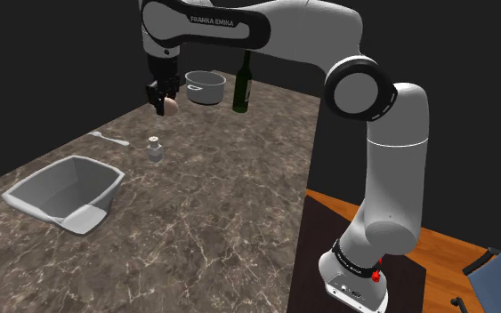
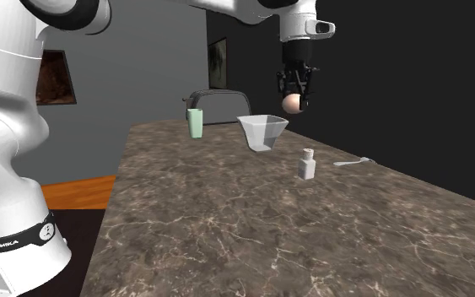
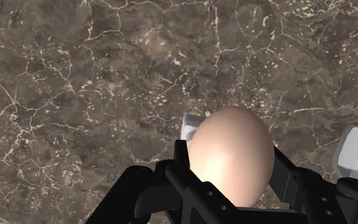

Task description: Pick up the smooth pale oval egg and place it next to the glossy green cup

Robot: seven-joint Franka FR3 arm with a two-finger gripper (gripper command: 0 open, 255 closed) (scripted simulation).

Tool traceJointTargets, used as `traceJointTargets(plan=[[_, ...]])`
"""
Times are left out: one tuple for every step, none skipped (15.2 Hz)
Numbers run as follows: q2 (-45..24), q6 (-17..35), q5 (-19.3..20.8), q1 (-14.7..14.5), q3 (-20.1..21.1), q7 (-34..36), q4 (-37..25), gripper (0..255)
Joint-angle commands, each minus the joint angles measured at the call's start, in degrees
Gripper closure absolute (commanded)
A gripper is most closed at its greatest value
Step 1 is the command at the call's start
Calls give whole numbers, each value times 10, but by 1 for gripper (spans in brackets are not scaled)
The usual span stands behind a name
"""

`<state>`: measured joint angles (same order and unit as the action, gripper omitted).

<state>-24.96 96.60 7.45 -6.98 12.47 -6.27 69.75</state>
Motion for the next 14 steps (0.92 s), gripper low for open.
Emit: traceJointTargets(plan=[[-2, -13, 0, -1, 0, 0, -15, 255], [17, -3, -2, -5, 3, 9, 15, 255], [35, 5, -4, -8, 7, 18, 42, 255], [52, 13, -6, -12, 10, 27, 67, 255], [68, 20, -8, -16, 14, 37, 90, 255], [83, 26, -10, -20, 17, 46, 111, 255], [98, 32, -12, -25, 21, 55, 132, 255], [111, 37, -14, -30, 25, 65, 150, 255], [124, 41, -16, -34, 29, 75, 168, 255], [137, 45, -18, -39, 33, 84, 185, 255], [148, 49, -20, -44, 38, 94, 200, 255], [160, 52, -22, -49, 42, 104, 215, 255], [170, 55, -24, -55, 47, 115, 228, 255], [180, 58, -26, -60, 51, 125, 241, 255]])
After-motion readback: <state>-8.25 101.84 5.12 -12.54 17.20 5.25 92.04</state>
